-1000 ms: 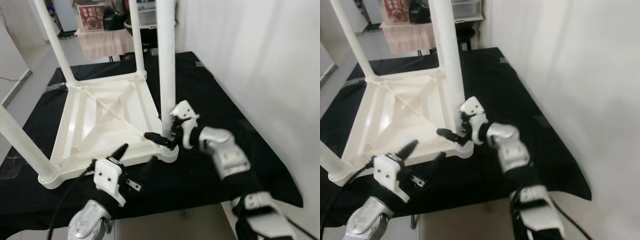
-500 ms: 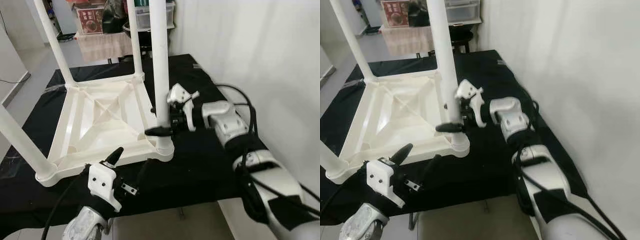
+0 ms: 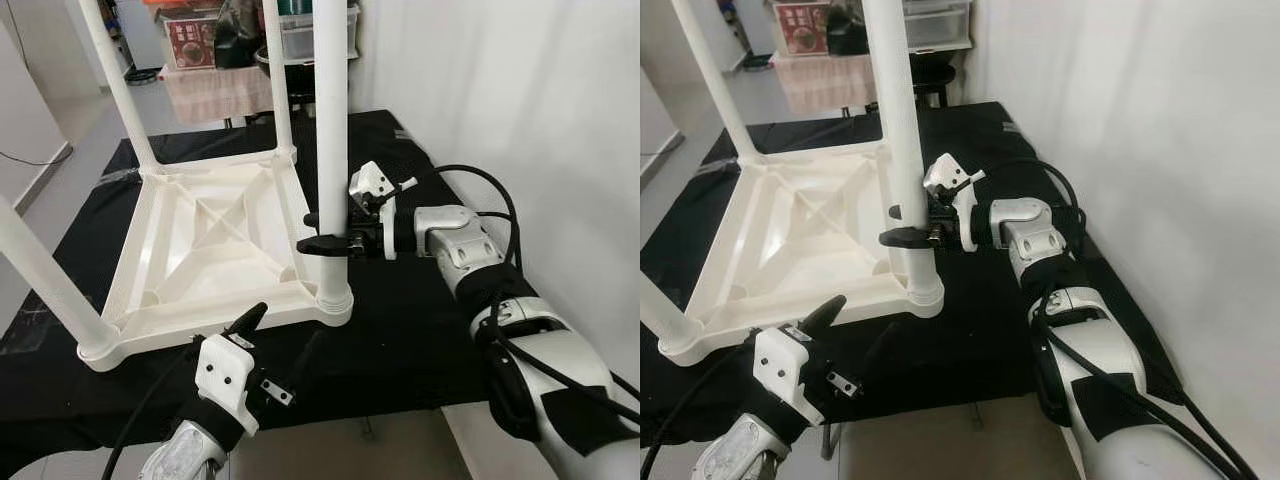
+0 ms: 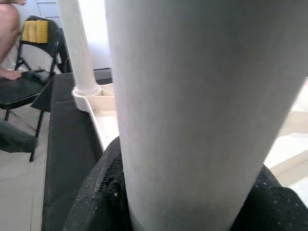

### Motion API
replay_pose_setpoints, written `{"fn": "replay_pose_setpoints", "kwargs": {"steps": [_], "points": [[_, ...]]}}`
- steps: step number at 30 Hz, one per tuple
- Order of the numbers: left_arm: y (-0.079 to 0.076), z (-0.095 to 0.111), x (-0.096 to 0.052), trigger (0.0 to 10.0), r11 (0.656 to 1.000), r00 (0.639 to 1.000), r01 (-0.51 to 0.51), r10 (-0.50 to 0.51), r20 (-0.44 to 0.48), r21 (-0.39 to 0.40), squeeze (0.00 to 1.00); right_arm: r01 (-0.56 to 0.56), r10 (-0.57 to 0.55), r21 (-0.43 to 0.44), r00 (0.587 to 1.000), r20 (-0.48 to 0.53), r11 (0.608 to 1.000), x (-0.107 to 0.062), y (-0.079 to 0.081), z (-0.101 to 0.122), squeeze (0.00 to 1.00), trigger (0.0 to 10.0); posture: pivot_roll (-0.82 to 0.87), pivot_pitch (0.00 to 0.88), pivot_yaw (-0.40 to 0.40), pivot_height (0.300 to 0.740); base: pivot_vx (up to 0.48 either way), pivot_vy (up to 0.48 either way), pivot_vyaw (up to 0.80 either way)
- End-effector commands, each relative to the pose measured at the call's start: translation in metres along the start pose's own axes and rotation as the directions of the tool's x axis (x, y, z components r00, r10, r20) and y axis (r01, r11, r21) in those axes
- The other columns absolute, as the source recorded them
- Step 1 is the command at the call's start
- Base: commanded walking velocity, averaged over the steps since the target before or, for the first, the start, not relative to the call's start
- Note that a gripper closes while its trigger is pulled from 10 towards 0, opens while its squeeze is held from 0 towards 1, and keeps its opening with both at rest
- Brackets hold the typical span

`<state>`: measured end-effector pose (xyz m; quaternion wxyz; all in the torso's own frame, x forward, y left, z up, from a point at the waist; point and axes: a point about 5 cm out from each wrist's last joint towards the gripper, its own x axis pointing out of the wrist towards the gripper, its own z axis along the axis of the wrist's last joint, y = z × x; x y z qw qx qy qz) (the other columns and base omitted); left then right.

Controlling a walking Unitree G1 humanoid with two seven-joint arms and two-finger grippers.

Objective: Building children table

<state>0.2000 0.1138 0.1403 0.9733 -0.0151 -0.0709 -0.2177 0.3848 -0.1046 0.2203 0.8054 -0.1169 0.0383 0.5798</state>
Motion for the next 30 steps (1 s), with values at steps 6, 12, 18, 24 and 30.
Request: {"fn": "replay_pose_setpoints", "kwargs": {"steps": [6,12,18,24,30], "points": [[0.000,0.002,-0.001,10.0,1.000,1.000,-0.021,0.021,-0.001,-0.001,0.00,0.660,-0.643,0.069,0.746,-0.172,0.748,0.004,-0.003,-0.045,0.00,0.0,0.00,0.053,-0.067,0.740,0.000,0.000,0.00],[0.002,0.004,-0.003,10.0,1.000,1.000,-0.020,0.020,-0.001,0.003,0.00,0.730,-0.706,0.209,0.683,-0.187,0.651,0.020,0.071,-0.060,0.00,0.0,-0.03,0.065,-0.009,0.740,0.000,0.000,0.00],[0.004,0.004,0.002,10.0,1.000,1.000,-0.011,0.011,0.001,-0.005,0.00,0.644,-0.635,0.100,0.765,-0.107,0.758,0.027,0.064,-0.039,0.00,4.0,-0.03,0.063,-0.020,0.740,0.000,0.000,0.00],[0.005,0.004,0.003,10.0,1.000,1.000,-0.022,0.022,0.001,-0.005,0.00,0.542,-0.543,0.123,0.839,-0.027,0.831,0.037,0.058,-0.019,1.00,10.0,-0.02,0.058,-0.018,0.740,0.000,0.000,0.00],[0.005,0.005,0.001,10.0,1.000,1.000,-0.021,0.021,0.000,-0.009,0.00,0.159,-0.151,-0.055,0.980,0.133,0.986,0.033,0.048,0.009,0.00,10.0,-0.01,0.063,-0.023,0.740,0.000,0.000,0.00]]}}
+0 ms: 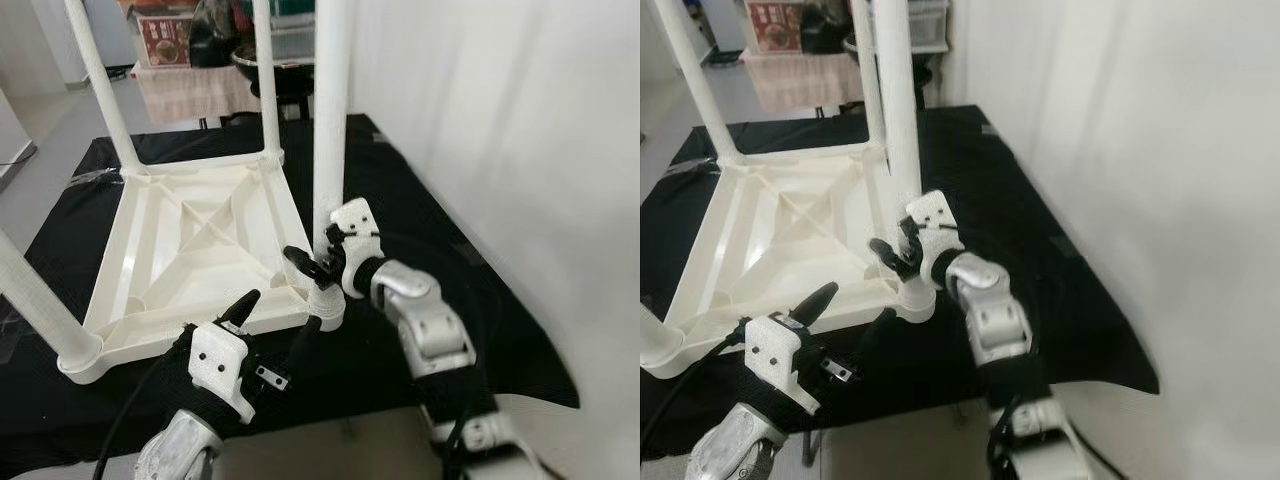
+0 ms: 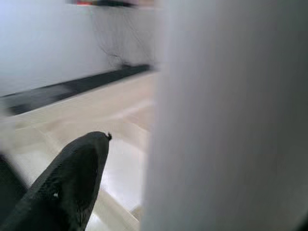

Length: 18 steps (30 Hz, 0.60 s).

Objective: Building children table

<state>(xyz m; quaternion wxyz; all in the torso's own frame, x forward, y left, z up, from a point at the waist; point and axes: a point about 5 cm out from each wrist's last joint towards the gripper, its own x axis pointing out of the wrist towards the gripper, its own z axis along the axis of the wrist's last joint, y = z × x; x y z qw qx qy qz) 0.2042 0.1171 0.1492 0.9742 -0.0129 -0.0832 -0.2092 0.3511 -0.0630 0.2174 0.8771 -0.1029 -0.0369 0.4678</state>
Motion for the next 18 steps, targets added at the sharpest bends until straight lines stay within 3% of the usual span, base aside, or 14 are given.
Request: {"fn": "replay_pose_setpoints", "kwargs": {"steps": [1,2,3,4,6,8,12,13,14,15,18], "points": [[0.000,-0.003,-0.003,10.0,1.000,1.000,-0.005,0.004,-0.023,-0.021,0.00,-0.192,0.191,-0.040,0.981,-0.018,0.981,0.003,0.003,-0.005,0.00,10.0,0.00,0.064,-0.023,0.740,0.000,0.000,0.00],[0.000,-0.003,-0.003,10.0,1.000,1.000,-0.005,0.004,-0.023,-0.021,0.00,-0.192,0.191,-0.040,0.981,-0.018,0.981,0.003,0.003,-0.005,0.00,10.0,0.00,0.064,-0.023,0.740,0.000,0.000,0.00],[-0.001,-0.003,-0.003,10.0,1.000,1.000,-0.003,0.003,-0.023,-0.023,0.00,-0.321,0.315,-0.052,0.944,-0.096,0.946,0.000,0.003,-0.015,0.00,10.0,0.00,0.069,-0.023,0.740,0.000,0.000,0.00],[-0.001,-0.003,-0.003,10.0,1.000,1.000,-0.003,0.002,-0.023,-0.024,0.00,-0.373,0.364,-0.051,0.922,-0.133,0.926,-0.002,0.004,-0.019,0.00,10.0,0.00,0.069,-0.023,0.740,0.000,0.000,0.00],[-0.001,-0.003,-0.003,10.0,1.000,1.000,-0.002,0.001,-0.023,-0.025,0.00,-0.406,0.393,-0.057,0.906,-0.158,0.912,-0.003,0.004,-0.023,0.00,10.0,0.00,0.069,-0.023,0.740,0.000,0.000,0.00],[-0.004,-0.002,-0.004,10.0,1.000,1.000,0.003,-0.003,-0.021,-0.025,0.00,-0.410,0.406,0.009,0.899,-0.167,0.912,0.001,-0.002,-0.025,0.00,10.0,0.03,0.079,-0.034,0.740,0.000,0.000,0.00],[-0.005,-0.001,-0.004,10.0,1.000,1.000,0.005,-0.006,-0.020,-0.025,0.00,-0.405,0.409,0.056,0.899,-0.158,0.913,0.006,-0.006,-0.024,0.00,10.0,0.03,0.084,-0.035,0.740,0.000,0.000,0.00],[-0.006,-0.001,-0.005,10.0,1.000,1.000,0.006,-0.006,-0.021,-0.025,0.00,-0.400,0.406,0.072,0.902,-0.143,0.914,0.010,-0.007,-0.021,0.00,1.5,0.03,0.085,-0.036,0.740,0.000,0.000,0.00],[-0.006,-0.001,-0.005,10.0,1.000,1.000,0.006,-0.006,-0.021,-0.025,0.00,-0.400,0.406,0.072,0.902,-0.143,0.914,0.010,-0.007,-0.021,0.00,1.5,0.03,0.085,-0.036,0.740,0.000,0.000,0.00],[-0.007,-0.001,-0.006,10.0,1.000,1.000,0.008,-0.009,-0.021,-0.028,0.00,-0.439,0.451,0.114,0.886,-0.114,0.891,0.012,-0.005,-0.019,0.00,0.0,0.03,0.086,-0.036,0.740,0.000,0.000,0.00],[-0.008,-0.001,-0.006,10.0,1.000,1.000,0.009,-0.010,-0.022,-0.029,0.00,-0.460,0.473,0.128,0.875,-0.103,0.879,0.012,-0.005,-0.019,0.00,0.0,0.03,0.087,-0.034,0.740,0.000,0.000,0.00]]}}
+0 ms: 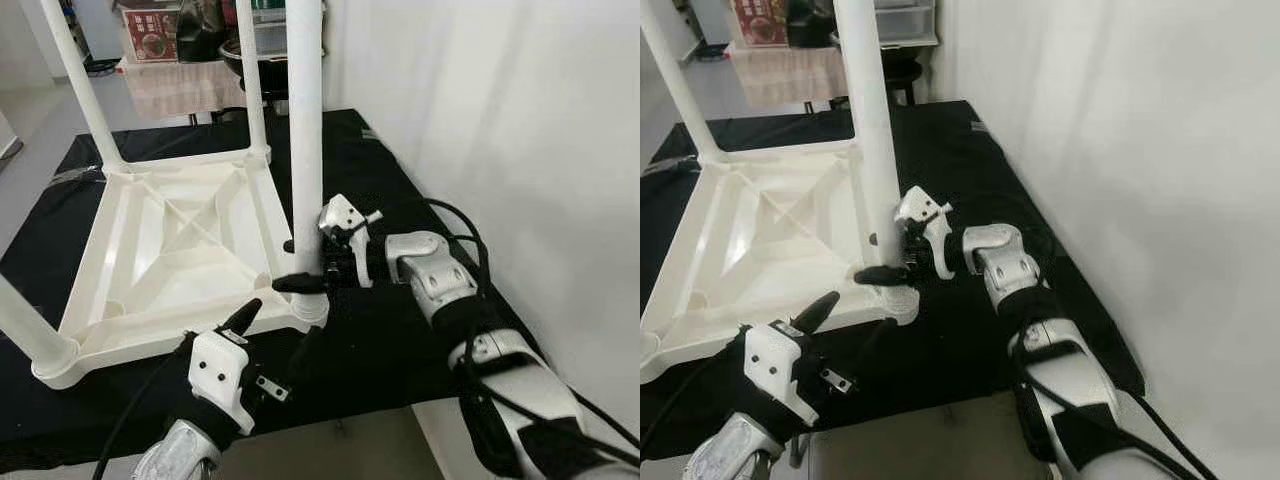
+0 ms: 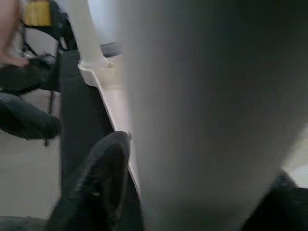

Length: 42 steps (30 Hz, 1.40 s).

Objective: Building children table

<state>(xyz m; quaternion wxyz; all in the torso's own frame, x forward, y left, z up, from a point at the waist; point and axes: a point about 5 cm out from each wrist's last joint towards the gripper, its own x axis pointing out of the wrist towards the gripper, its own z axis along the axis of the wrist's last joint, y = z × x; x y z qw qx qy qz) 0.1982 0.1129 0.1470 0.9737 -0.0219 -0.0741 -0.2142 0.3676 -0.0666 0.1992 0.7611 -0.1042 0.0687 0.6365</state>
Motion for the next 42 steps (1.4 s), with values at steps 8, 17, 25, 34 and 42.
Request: {"fn": "replay_pose_setpoints", "kwargs": {"steps": [8,17,25,34,42], "points": [[-0.002,0.000,-0.001,10.0,1.000,1.000,-0.001,0.001,-0.009,-0.010,0.00,-0.095,0.095,-0.004,0.995,0.039,0.995,0.003,0.002,0.003,0.00,0.0,0.03,0.080,-0.034,0.740,0.000,0.000,0.00],[0.001,-0.005,-0.005,10.0,1.000,0.999,-0.026,0.026,-0.020,-0.004,0.00,0.719,-0.712,0.079,0.695,-0.098,0.690,-0.020,-0.028,-0.026,0.00,0.0,0.04,0.061,-0.100,0.740,0.000,0.000,0.00],[0.010,-0.011,-0.009,10.0,0.999,0.998,-0.035,0.034,-0.044,-0.006,0.00,0.788,-0.779,0.104,0.616,-0.121,0.607,-0.011,0.041,-0.047,0.00,0.0,-0.01,0.041,-0.042,0.740,0.000,0.000,0.00],[0.011,-0.011,-0.009,10.0,0.999,0.998,-0.050,0.049,-0.043,-0.013,0.00,0.611,-0.609,0.123,0.791,-0.055,0.782,0.014,0.041,-0.026,1.00,10.0,0.00,0.039,-0.024,0.740,0.000,0.000,0.00],[0.010,-0.013,-0.008,10.0,0.999,0.998,-0.042,0.041,-0.043,-0.026,0.00,0.155,-0.150,-0.046,0.983,0.104,0.987,0.016,0.043,-0.001,0.00,10.0,0.00,0.031,-0.018,0.740,0.000,0.000,0.00]]}}
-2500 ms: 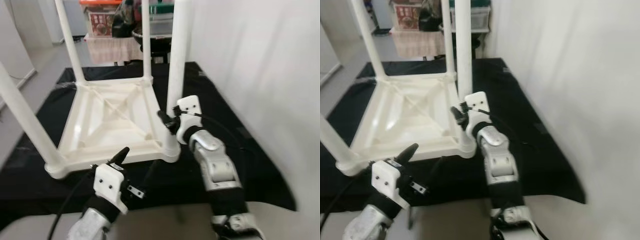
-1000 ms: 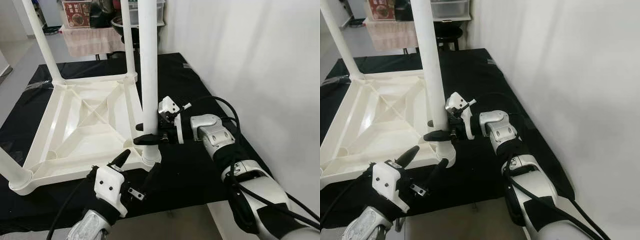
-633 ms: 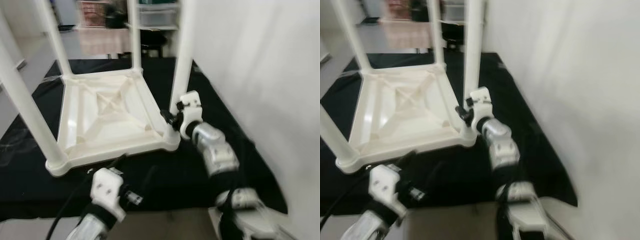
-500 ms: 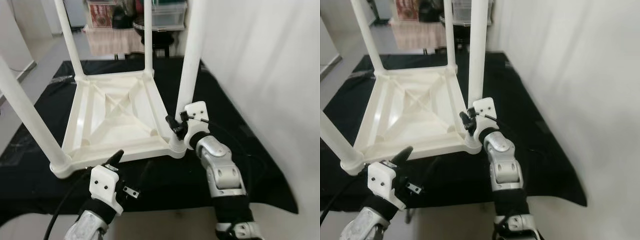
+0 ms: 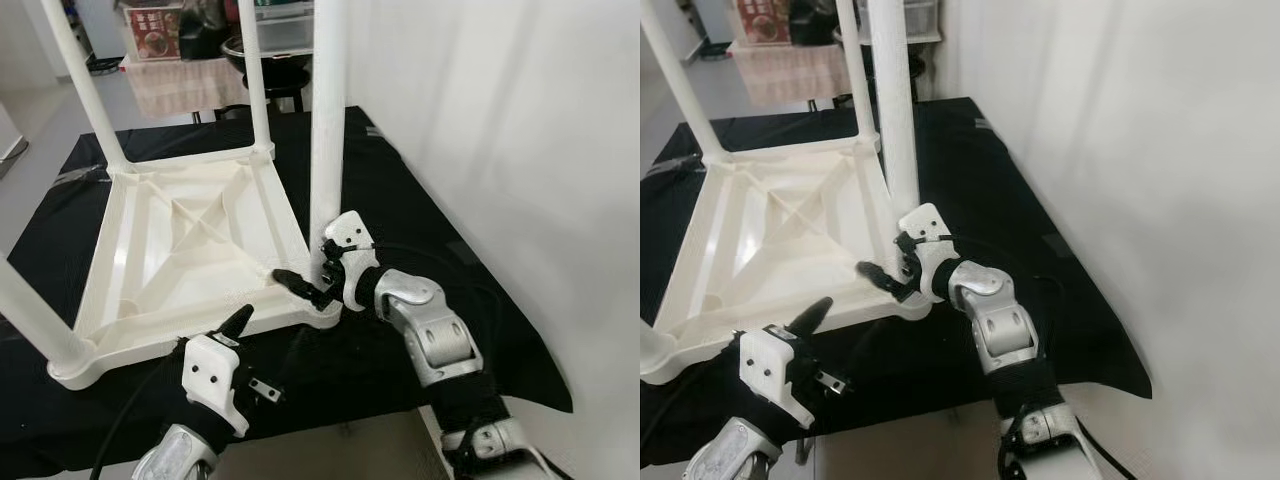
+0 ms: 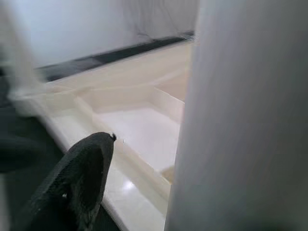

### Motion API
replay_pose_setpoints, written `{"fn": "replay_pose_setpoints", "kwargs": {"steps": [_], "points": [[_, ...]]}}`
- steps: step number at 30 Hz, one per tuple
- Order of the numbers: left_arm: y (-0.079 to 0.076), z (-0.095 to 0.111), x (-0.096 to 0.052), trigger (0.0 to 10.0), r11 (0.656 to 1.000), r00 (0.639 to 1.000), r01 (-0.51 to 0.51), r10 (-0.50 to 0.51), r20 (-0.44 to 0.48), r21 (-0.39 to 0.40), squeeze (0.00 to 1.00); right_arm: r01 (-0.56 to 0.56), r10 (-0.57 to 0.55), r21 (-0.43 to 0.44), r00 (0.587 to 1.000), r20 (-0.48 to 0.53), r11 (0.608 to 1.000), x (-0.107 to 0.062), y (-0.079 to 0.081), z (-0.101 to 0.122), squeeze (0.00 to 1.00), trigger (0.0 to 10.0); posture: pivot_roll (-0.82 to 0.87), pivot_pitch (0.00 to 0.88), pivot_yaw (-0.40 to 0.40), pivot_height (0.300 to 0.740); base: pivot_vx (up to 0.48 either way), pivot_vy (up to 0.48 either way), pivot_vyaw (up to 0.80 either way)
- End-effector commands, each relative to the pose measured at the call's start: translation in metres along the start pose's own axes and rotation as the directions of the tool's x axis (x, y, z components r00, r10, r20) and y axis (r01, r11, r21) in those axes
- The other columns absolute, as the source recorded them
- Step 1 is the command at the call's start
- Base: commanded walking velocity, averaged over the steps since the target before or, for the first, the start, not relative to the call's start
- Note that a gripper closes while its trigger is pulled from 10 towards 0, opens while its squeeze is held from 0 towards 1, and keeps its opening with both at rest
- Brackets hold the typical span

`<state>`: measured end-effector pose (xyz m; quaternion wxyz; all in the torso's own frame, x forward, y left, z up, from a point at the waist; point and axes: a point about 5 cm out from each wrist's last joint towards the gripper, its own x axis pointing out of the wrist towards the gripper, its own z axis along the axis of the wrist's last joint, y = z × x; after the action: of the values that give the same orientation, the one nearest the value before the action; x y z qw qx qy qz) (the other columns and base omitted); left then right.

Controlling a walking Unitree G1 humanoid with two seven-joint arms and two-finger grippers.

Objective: Building children table

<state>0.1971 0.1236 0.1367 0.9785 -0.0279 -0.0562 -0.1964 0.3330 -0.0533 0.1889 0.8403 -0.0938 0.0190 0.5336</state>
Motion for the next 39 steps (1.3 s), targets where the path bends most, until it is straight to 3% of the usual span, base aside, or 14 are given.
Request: {"fn": "replay_pose_setpoints", "kwargs": {"steps": [1,4,12,13,18,22,27,28,29,30,31,32,35,39], "points": [[0.001,-0.003,0.000,10.0,1.000,1.000,-0.003,0.003,-0.010,-0.010,0.00,-0.114,0.115,-0.030,0.993,0.026,0.993,0.006,0.007,0.005,0.00,10.0,0.00,0.031,-0.018,0.740,0.000,0.000,0.00],[-0.002,-0.003,-0.001,10.0,1.000,1.000,0.001,-0.001,-0.007,-0.018,0.00,-0.315,0.313,-0.047,0.949,-0.048,0.948,0.005,0.000,-0.006,0.00,10.0,0.01,0.038,-0.018,0.740,0.000,0.000,0.00],[-0.006,-0.003,-0.005,10.0,1.000,1.000,0.005,-0.005,-0.013,-0.027,0.00,-0.460,0.458,0.004,0.882,-0.109,0.888,0.013,-0.001,-0.013,0.00,10.0,0.01,0.052,-0.015,0.740,0.000,0.000,0.00],[-0.007,-0.003,-0.005,10.0,1.000,1.000,0.005,-0.006,-0.014,-0.029,0.00,-0.470,0.470,0.022,0.877,-0.102,0.882,0.013,-0.002,-0.012,0.00,0.0,0.01,0.052,-0.014,0.740,0.000,0.000,0.00],[-0.009,-0.003,-0.007,10.0,0.999,1.000,0.009,-0.010,-0.016,-0.035,0.00,-0.492,0.493,0.037,0.864,-0.099,0.870,0.013,-0.006,-0.014,0.00,0.0,-0.01,0.056,-0.014,0.740,0.000,0.000,0.00],[-0.010,-0.004,-0.008,10.0,0.999,1.000,0.009,-0.009,-0.016,-0.042,0.00,-0.389,0.391,0.038,0.916,-0.087,0.920,0.008,-0.013,-0.025,0.00,0.0,-0.02,0.060,-0.030,0.740,0.000,0.000,0.00],[-0.011,-0.004,-0.008,10.0,0.999,1.000,0.009,-0.010,-0.016,-0.043,0.00,-0.314,0.315,0.030,0.943,-0.107,0.949,0.006,-0.012,-0.033,0.00,0.0,-0.03,0.062,-0.046,0.740,0.000,0.000,0.00],[-0.011,-0.004,-0.009,10.0,0.999,1.000,0.010,-0.010,-0.016,-0.043,0.00,-0.059,0.060,0.011,0.985,-0.163,0.998,0.008,-0.003,-0.048,0.00,0.0,-0.02,0.064,-0.061,0.740,0.000,0.000,0.00],[-0.011,-0.004,-0.010,10.0,0.999,1.000,0.010,-0.010,-0.017,-0.043,0.00,0.103,-0.103,-0.011,0.977,-0.187,0.995,0.007,-0.001,-0.053,0.00,0.0,-0.02,0.064,-0.061,0.740,0.000,0.000,0.00],[-0.011,-0.003,-0.010,10.0,0.999,1.000,0.008,-0.009,-0.017,-0.042,0.00,0.375,-0.363,0.018,0.907,-0.211,0.927,-0.002,0.005,-0.059,0.00,0.0,-0.03,0.079,-0.053,0.740,0.000,0.000,0.00],[-0.011,-0.003,-0.010,10.0,0.999,1.000,0.008,-0.009,-0.017,-0.042,0.00,0.375,-0.363,0.018,0.907,-0.211,0.927,-0.002,0.005,-0.059,0.00,0.0,-0.03,0.079,-0.053,0.740,0.000,0.000,0.00],[-0.010,-0.003,-0.011,10.0,0.999,1.000,0.007,-0.008,-0.016,-0.041,0.00,0.555,-0.530,0.038,0.811,-0.248,0.831,-0.016,0.008,-0.063,0.00,0.0,-0.03,0.082,-0.048,0.740,0.000,0.000,0.00],[-0.007,-0.003,-0.010,10.0,0.999,1.000,0.007,-0.008,-0.019,-0.035,0.00,0.612,-0.588,0.040,0.775,-0.231,0.790,-0.021,0.013,-0.062,0.00,0.0,-0.06,0.074,-0.007,0.740,0.000,0.000,0.00],[-0.004,-0.004,-0.007,10.0,0.999,1.000,0.012,-0.012,-0.023,-0.032,0.00,0.554,-0.541,0.011,0.817,-0.201,0.832,-0.009,0.009,-0.063,0.00,0.0,-0.06,0.065,-0.010,0.740,0.000,0.000,0.00]]}}
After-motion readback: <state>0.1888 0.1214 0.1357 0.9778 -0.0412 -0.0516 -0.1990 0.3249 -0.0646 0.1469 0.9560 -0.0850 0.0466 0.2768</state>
